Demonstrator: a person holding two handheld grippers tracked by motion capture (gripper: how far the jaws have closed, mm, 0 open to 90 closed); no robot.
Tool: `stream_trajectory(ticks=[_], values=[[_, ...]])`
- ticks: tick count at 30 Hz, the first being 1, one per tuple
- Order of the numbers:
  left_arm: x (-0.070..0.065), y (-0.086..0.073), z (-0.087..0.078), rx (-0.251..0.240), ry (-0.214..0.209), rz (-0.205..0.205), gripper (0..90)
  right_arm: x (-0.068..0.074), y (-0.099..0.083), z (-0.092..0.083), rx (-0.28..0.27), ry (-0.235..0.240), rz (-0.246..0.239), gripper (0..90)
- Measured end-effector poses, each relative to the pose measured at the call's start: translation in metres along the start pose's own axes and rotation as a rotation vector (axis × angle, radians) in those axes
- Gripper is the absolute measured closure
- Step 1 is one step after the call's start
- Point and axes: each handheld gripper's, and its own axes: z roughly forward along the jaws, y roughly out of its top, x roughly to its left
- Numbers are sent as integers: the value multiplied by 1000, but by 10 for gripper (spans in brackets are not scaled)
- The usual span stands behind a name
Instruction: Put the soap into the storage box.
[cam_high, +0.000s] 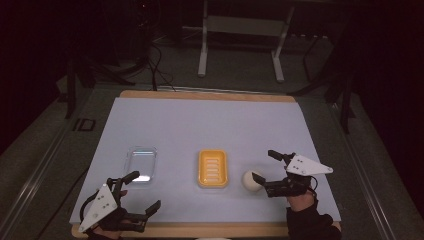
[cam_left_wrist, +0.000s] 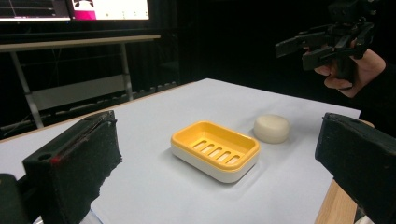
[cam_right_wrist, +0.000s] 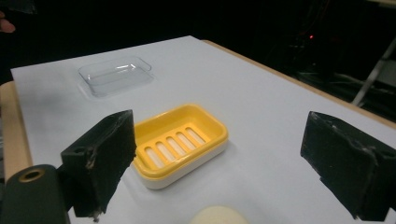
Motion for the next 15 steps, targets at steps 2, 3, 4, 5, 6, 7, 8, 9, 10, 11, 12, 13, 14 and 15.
stream_trajectory(ticks=[2, 3, 4, 5, 6, 7, 8, 9, 10, 11, 12, 13, 14, 15], values=[[0, 0, 0, -5, -3, -3, 1, 0, 0, 0, 3, -4, -5, 100], [0, 0, 0, -7, -3, -2, 1, 1, 0, 0, -1, -11, -9, 100], [0, 0, 0, -8, -3, -2, 1, 1, 0, 0, -8, -10, 0, 100], [0, 0, 0, -6, -4, 0, 1, 1, 0, 0, -8, -4, 12, 100], [0, 0, 0, -4, -5, 1, 1, 1, 0, -1, -15, -1, 18, 100], [0, 0, 0, -4, -7, 3, 1, 1, 0, 0, -9, -8, 21, 100], [0, 0, 0, -3, -8, 2, 1, 0, 1, 0, -7, -3, 19, 100], [0, 0, 0, -3, -8, 2, 1, 0, 1, 0, -5, 2, 17, 100], [0, 0, 1, 4, -12, 1, 1, 0, 1, 0, 5, -16, 3, 100], [0, -1, 1, 7, -16, -2, 1, -1, 1, 1, 5, -6, 1, 111], [1, -1, 2, 10, -19, -7, 1, -2, 2, 1, 9, 10, 1, 134], [1, -1, 2, 16, -19, -4, 1, -3, 3, 2, 20, 25, -2, 132], [1, -1, 2, 16, -19, -4, 1, -3, 3, 4, 40, 37, -2, 135], [1, -1, 3, 15, -24, -9, 1, -4, 4, 5, 58, 58, -7, 131]])
